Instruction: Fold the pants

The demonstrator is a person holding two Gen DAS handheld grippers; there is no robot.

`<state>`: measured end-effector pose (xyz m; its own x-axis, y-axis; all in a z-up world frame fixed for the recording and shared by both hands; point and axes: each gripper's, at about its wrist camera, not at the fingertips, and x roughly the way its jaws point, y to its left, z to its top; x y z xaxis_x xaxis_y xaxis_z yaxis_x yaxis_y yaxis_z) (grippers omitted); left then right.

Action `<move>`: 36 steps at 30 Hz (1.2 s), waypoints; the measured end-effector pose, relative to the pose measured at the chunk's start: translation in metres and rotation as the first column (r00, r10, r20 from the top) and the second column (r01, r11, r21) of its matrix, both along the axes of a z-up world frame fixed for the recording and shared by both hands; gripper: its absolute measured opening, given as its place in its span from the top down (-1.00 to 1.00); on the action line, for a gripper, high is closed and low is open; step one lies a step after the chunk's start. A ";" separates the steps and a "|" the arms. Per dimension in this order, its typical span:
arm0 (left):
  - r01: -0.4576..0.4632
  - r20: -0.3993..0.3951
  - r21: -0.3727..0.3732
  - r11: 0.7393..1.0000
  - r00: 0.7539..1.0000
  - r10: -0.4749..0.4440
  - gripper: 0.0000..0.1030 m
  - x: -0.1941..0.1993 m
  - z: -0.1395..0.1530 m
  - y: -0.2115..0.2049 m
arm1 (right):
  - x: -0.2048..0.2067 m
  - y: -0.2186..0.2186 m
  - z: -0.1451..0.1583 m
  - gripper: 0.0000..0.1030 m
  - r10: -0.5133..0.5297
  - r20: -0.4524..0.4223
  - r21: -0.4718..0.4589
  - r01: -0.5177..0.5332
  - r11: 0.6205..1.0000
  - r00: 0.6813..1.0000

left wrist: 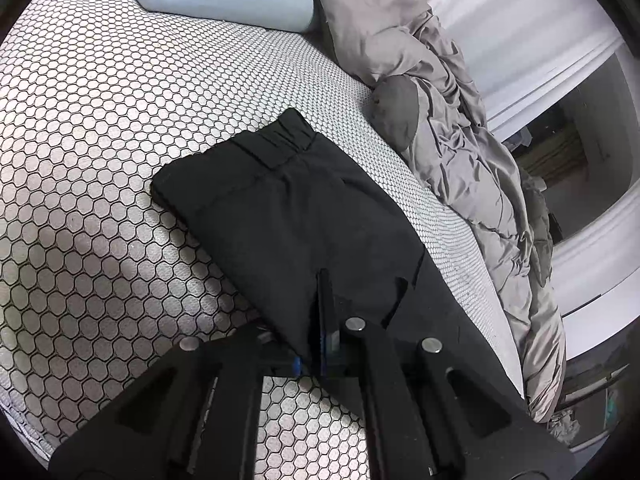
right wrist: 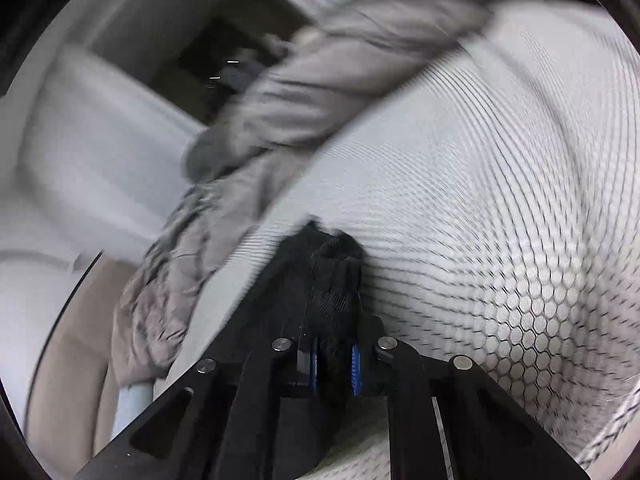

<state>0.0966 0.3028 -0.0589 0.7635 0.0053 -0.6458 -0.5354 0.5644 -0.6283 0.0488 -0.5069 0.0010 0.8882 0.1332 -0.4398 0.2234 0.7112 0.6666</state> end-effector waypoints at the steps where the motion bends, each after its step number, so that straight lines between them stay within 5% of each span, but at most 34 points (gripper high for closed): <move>1: 0.003 -0.004 0.002 1.000 1.000 -0.003 0.97 -0.002 0.000 0.002 | -0.003 -0.001 0.001 0.79 -0.005 -0.003 -0.008 0.005 1.000 1.000; 6: -0.050 -0.046 0.059 0.997 0.998 0.053 0.52 -0.002 0.007 -0.003 | 0.005 -0.032 -0.042 0.44 -0.119 -0.244 0.009 0.125 0.992 0.962; 9: -0.121 -0.037 0.106 0.987 0.991 0.125 0.18 -0.010 0.017 -0.005 | -0.003 -0.051 -0.048 0.39 -0.161 -0.198 0.104 0.184 0.977 0.967; 13: -0.168 0.009 0.163 0.972 0.986 0.169 -0.16 -0.015 0.035 -0.015 | -0.016 -0.054 -0.027 0.14 -0.233 -0.144 0.009 0.237 0.972 0.962; 16: -0.128 0.067 0.194 0.973 0.991 0.117 -0.52 -0.013 0.053 -0.034 | -0.016 -0.041 -0.005 -0.01 -0.211 -0.090 -0.134 0.198 0.971 0.973; 21: 0.047 0.187 0.219 0.975 0.978 -0.090 -0.97 0.005 0.073 -0.082 | -0.007 -0.036 0.012 -0.51 -0.171 -0.045 -0.185 0.159 0.970 0.984; 25: 0.123 0.168 0.262 0.957 0.971 -0.171 -0.98 0.020 0.074 -0.116 | 0.057 -0.011 0.024 -0.52 0.035 -0.158 -0.288 -0.080 0.954 0.987; 29: 0.229 0.132 0.282 0.932 0.953 -0.274 -0.98 0.037 0.071 -0.142 | 0.126 0.014 0.016 -0.52 0.215 -0.303 -0.270 -0.299 0.915 0.929; 36: 0.299 0.078 0.268 0.916 0.941 -0.330 -0.97 0.052 0.058 -0.165 | 0.185 0.037 -0.015 -0.55 0.186 -0.483 -0.389 -0.399 0.830 0.856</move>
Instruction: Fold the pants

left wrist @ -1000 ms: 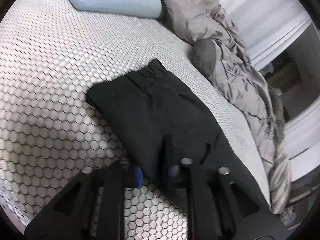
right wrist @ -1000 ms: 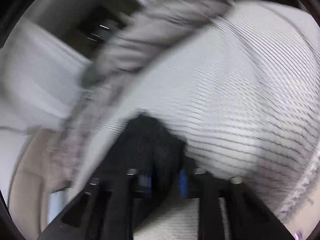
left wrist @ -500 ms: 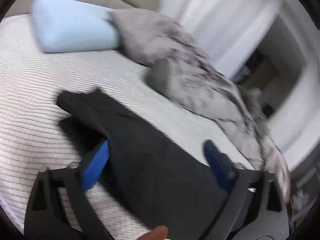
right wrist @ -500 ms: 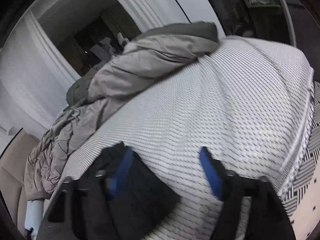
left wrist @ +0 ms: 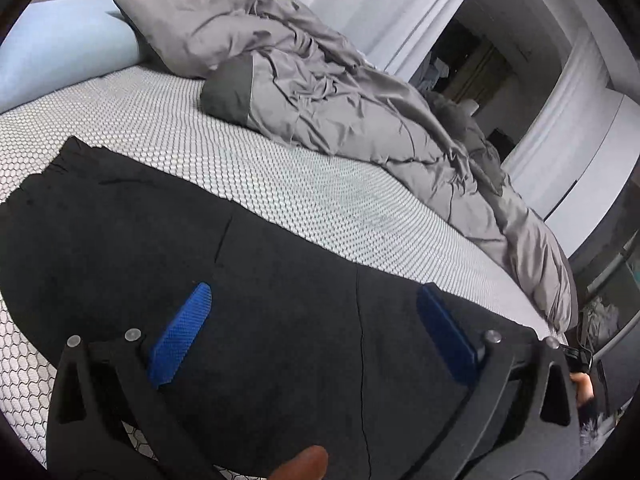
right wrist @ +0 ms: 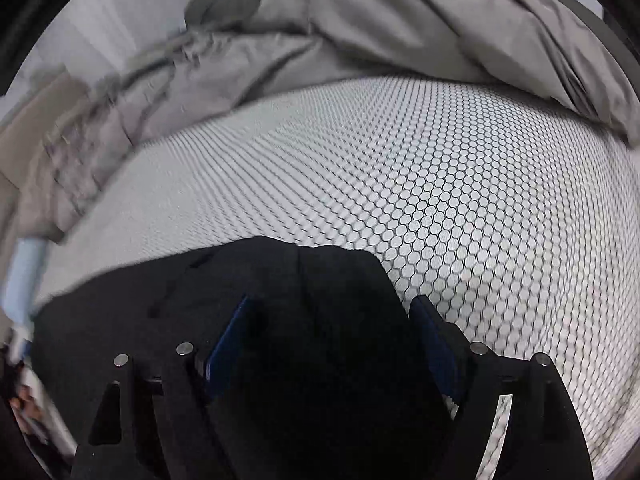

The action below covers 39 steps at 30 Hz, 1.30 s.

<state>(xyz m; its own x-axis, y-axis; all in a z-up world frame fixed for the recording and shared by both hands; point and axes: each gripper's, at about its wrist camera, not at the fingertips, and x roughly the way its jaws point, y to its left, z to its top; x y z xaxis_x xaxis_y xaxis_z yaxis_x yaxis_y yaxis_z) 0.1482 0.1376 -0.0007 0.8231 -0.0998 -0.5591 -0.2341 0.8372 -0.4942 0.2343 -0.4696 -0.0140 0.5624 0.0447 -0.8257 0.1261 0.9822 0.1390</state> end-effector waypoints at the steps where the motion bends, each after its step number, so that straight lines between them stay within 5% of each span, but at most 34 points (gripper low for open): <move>1: 0.002 -0.006 0.000 1.000 1.000 -0.002 -0.97 0.004 -0.002 0.000 | 0.001 0.002 0.000 -0.47 0.002 0.009 -0.014 -0.002 1.000 1.000; 2: 0.005 -0.010 0.005 1.000 1.000 -0.005 -0.97 0.005 -0.002 -0.001 | 0.002 0.004 0.001 -0.14 -0.001 0.022 -0.037 0.002 0.999 1.000; 4: 0.008 -0.017 0.022 1.000 1.000 -0.008 -0.97 0.008 -0.003 0.000 | -0.005 0.009 0.011 0.17 0.024 0.082 -0.058 -0.019 0.998 0.996; 6: 0.012 -0.020 0.035 0.999 1.000 -0.011 -0.98 0.008 -0.003 0.001 | -0.015 0.015 0.027 0.95 0.016 0.160 -0.104 0.001 0.995 0.987; 7: 0.010 -0.023 0.038 0.999 1.000 -0.009 -0.97 0.009 -0.004 0.001 | -0.019 0.013 0.034 0.94 -0.054 0.195 -0.176 0.089 0.980 0.979; 9: 0.013 -0.033 0.038 0.999 0.999 -0.011 -0.98 0.009 -0.005 0.001 | -0.022 -0.008 0.037 0.91 -0.177 0.230 -0.126 0.210 0.970 0.957; 11: 0.009 -0.035 0.039 0.999 0.999 -0.008 -0.98 0.009 -0.005 0.001 | -0.020 -0.023 0.026 0.88 -0.217 0.157 -0.002 0.220 0.976 0.964; 13: 0.017 -0.034 0.038 0.999 0.999 -0.015 -0.98 0.008 -0.005 0.000 | -0.022 -0.015 0.019 0.80 -0.181 0.137 0.006 0.182 0.983 0.974; 15: 0.026 -0.034 0.038 0.999 0.999 -0.025 -0.97 0.008 -0.005 -0.002 | -0.026 -0.002 0.018 0.04 -0.099 0.145 -0.014 0.102 0.995 0.984; 17: 0.028 -0.039 0.043 0.999 0.999 -0.026 -0.98 0.009 -0.006 -0.004 | -0.029 0.002 0.022 -0.33 -0.041 0.175 0.046 0.034 0.998 0.984; 22: 0.055 -0.040 0.057 0.997 0.998 -0.052 -0.98 0.010 -0.005 -0.011 | -0.009 -0.005 0.022 -0.38 -0.027 0.113 0.079 0.018 0.997 0.993; 28: 0.074 -0.060 0.071 0.995 0.996 -0.069 -0.98 0.016 -0.008 -0.017 | 0.034 0.011 -0.005 -0.33 0.043 -0.042 -0.072 -0.046 0.996 0.998; 31: 0.085 -0.065 0.085 0.993 0.995 -0.080 -0.98 0.017 -0.008 -0.019 | 0.029 0.024 0.005 0.15 0.067 0.013 -0.151 -0.065 0.986 0.998; 34: 0.093 -0.062 0.091 0.991 0.994 -0.088 -0.98 0.016 -0.007 -0.022 | 0.017 0.032 0.025 0.63 0.067 0.116 -0.108 -0.055 0.993 0.991; 35: 0.096 -0.061 0.093 0.991 0.994 -0.091 -0.98 0.016 -0.007 -0.023 | 0.013 0.031 0.031 0.94 0.046 0.150 -0.116 -0.028 0.993 0.988; 37: 0.101 -0.063 0.097 0.990 0.993 -0.095 -0.98 0.015 -0.007 -0.025 | 0.005 0.027 0.043 0.94 0.005 0.227 -0.104 0.019 0.994 0.974; 39: 0.101 -0.068 0.104 0.989 0.993 -0.094 -0.98 0.014 -0.008 -0.026 | 0.002 0.026 0.043 0.93 -0.004 0.212 -0.091 0.024 0.996 0.977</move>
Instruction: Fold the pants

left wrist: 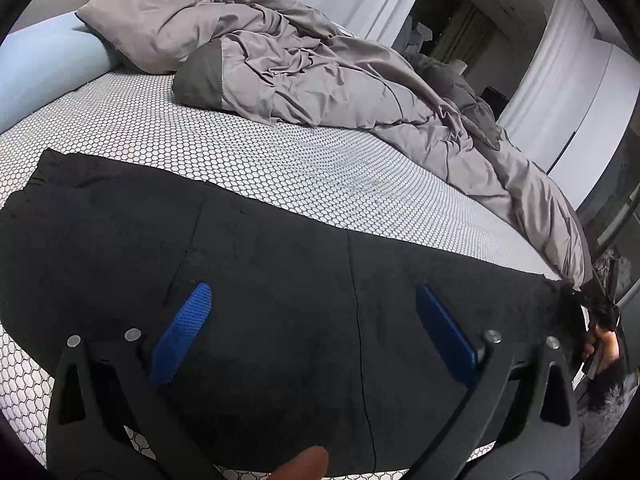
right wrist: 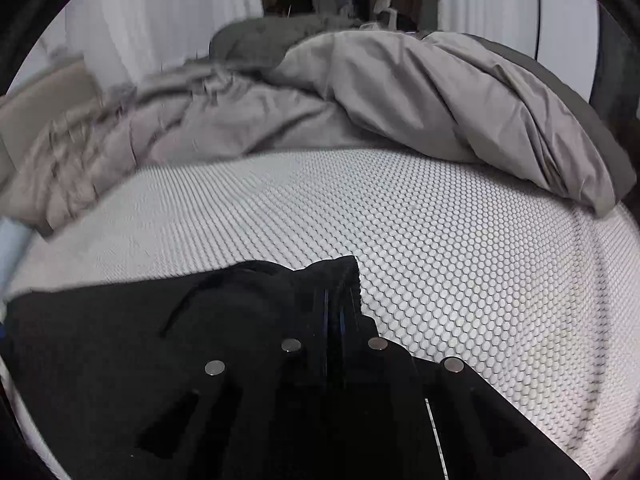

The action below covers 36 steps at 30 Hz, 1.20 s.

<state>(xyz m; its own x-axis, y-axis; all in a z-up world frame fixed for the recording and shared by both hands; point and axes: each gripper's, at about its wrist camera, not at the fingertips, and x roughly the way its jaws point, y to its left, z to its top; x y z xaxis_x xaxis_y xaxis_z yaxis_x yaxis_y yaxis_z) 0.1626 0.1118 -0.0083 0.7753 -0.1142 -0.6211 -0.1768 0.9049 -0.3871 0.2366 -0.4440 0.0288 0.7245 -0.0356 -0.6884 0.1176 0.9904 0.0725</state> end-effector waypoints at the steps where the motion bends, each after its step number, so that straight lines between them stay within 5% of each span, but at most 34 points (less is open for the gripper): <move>1: -0.003 -0.003 0.001 1.000 1.000 0.003 -0.98 0.000 0.000 0.000 | 0.005 0.000 -0.007 0.91 0.002 -0.033 -0.005 -0.002 1.000 0.999; 8: -0.005 -0.016 -0.001 1.000 1.000 0.005 -0.98 0.003 -0.003 0.003 | 0.001 -0.017 -0.011 0.92 -0.127 0.047 -0.020 0.129 0.992 0.991; 11: 0.006 -0.023 0.001 1.000 1.000 -0.006 -0.98 0.005 -0.004 0.002 | 0.009 -0.027 -0.024 0.91 -0.152 -0.009 -0.003 0.152 0.988 0.988; 13: 0.011 -0.021 0.009 1.000 1.000 -0.011 -0.98 0.004 -0.003 0.000 | 0.001 -0.031 -0.023 0.73 -0.158 -0.015 0.001 0.158 0.988 0.987; 15: 0.027 -0.016 0.017 0.999 1.000 -0.027 -0.98 0.002 -0.001 -0.005 | -0.009 -0.033 -0.018 0.16 -0.175 0.001 0.019 0.175 0.984 0.985; 18: 0.084 0.006 0.049 0.995 0.996 -0.084 -0.98 -0.002 0.007 -0.026 | -0.052 -0.027 0.000 -0.07 -0.212 0.103 0.056 0.207 0.977 0.972; 22: 0.200 0.017 0.061 0.978 0.979 -0.201 -0.98 0.000 0.007 -0.081 | -0.097 0.015 0.005 -0.22 -0.072 0.130 0.088 0.061 0.994 0.989; 27: 0.448 -0.042 0.020 0.894 0.894 -0.447 -0.98 0.002 -0.026 -0.194 | -0.095 0.099 -0.024 -0.36 0.182 0.055 0.009 -0.182 0.983 0.982; 30: 0.581 -0.147 0.106 0.807 0.811 -0.566 -0.98 -0.002 -0.053 -0.258 | -0.090 0.137 -0.062 -0.39 0.266 -0.075 -0.075 -0.272 0.960 0.961; 33: 0.601 -0.213 0.252 0.758 0.799 -0.562 -0.98 -0.012 -0.067 -0.282 | -0.100 0.139 -0.077 -0.43 0.262 -0.090 -0.243 -0.277 0.930 0.961; 36: 0.613 -0.209 0.247 0.750 0.790 -0.577 -0.98 -0.018 -0.065 -0.278 | -0.118 0.081 -0.070 -0.33 0.112 -0.041 -0.196 -0.118 0.973 0.993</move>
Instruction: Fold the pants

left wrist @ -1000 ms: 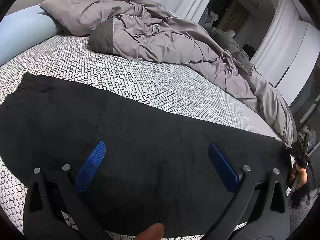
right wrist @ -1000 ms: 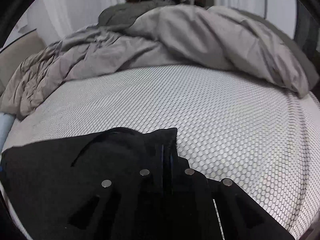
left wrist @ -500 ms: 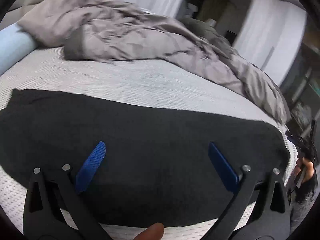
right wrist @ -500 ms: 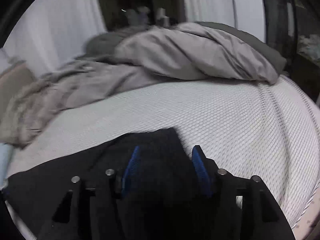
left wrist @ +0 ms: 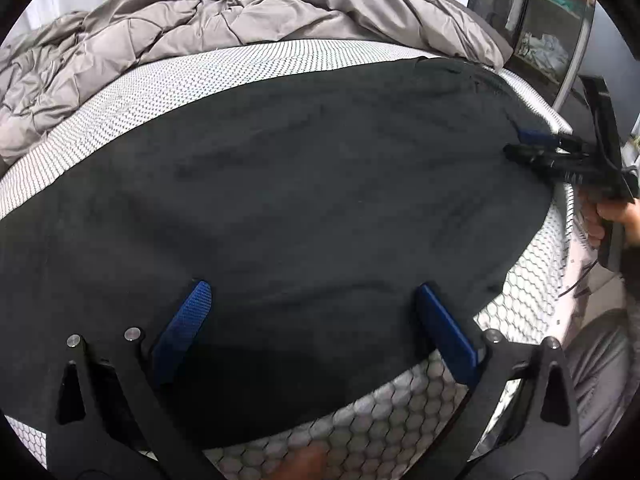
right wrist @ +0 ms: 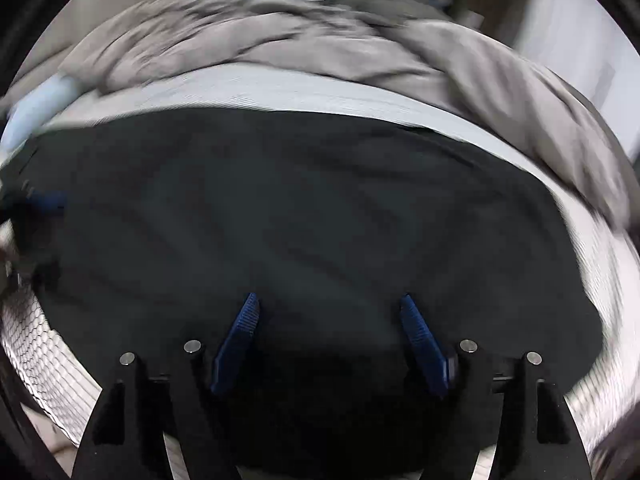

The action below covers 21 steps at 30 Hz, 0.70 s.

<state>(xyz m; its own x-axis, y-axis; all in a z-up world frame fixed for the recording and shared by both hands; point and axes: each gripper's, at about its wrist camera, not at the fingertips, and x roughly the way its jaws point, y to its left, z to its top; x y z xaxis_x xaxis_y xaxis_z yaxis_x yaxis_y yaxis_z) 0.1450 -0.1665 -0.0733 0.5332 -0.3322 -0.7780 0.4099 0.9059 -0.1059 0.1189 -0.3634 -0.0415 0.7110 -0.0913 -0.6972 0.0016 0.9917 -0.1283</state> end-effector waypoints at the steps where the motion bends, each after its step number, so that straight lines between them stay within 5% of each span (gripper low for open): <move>1: -0.005 -0.013 -0.007 1.000 1.000 0.004 -0.98 0.001 -0.001 0.004 | -0.008 -0.025 0.002 -0.18 -0.014 0.016 0.097 0.012 0.995 1.000; 3: -0.020 -0.020 -0.014 1.000 1.000 0.020 -0.98 0.004 0.000 0.012 | -0.017 -0.049 0.003 0.33 -0.054 0.024 0.185 0.049 0.982 0.998; 5: -0.023 -0.024 -0.016 1.000 0.999 0.023 -0.98 0.007 0.002 0.018 | -0.020 -0.047 0.007 0.37 -0.063 0.027 0.163 0.058 0.985 0.998; 7: -0.026 -0.023 -0.013 1.000 0.999 0.026 -0.98 0.009 0.000 0.025 | -0.026 -0.039 0.014 0.20 -0.074 0.043 0.146 0.067 0.987 0.996; 9: -0.028 -0.023 -0.015 0.999 0.999 0.028 -0.98 0.010 0.002 0.026 | -0.045 -0.039 0.023 -0.47 -0.109 0.096 0.188 0.089 0.978 0.989; 12: -0.035 -0.027 -0.022 0.999 0.999 0.034 -0.98 0.007 0.001 0.029 | -0.077 -0.055 0.032 -0.65 -0.196 0.181 0.338 0.127 0.933 0.964; 15: -0.045 -0.029 -0.030 0.999 0.999 0.044 -0.98 0.007 0.002 0.030 | -0.090 -0.085 0.014 -0.66 -0.325 0.087 0.526 0.234 0.818 0.942; 18: -0.059 -0.035 -0.046 0.997 0.998 0.058 -0.98 0.008 0.004 0.032 | -0.067 -0.113 -0.024 -0.64 -0.329 -0.090 0.680 0.299 0.669 0.940; 21: -0.075 -0.046 -0.078 0.994 0.996 0.072 -0.98 0.010 0.006 0.035 | -0.047 -0.135 -0.028 -0.65 -0.350 -0.010 0.782 0.226 0.581 0.937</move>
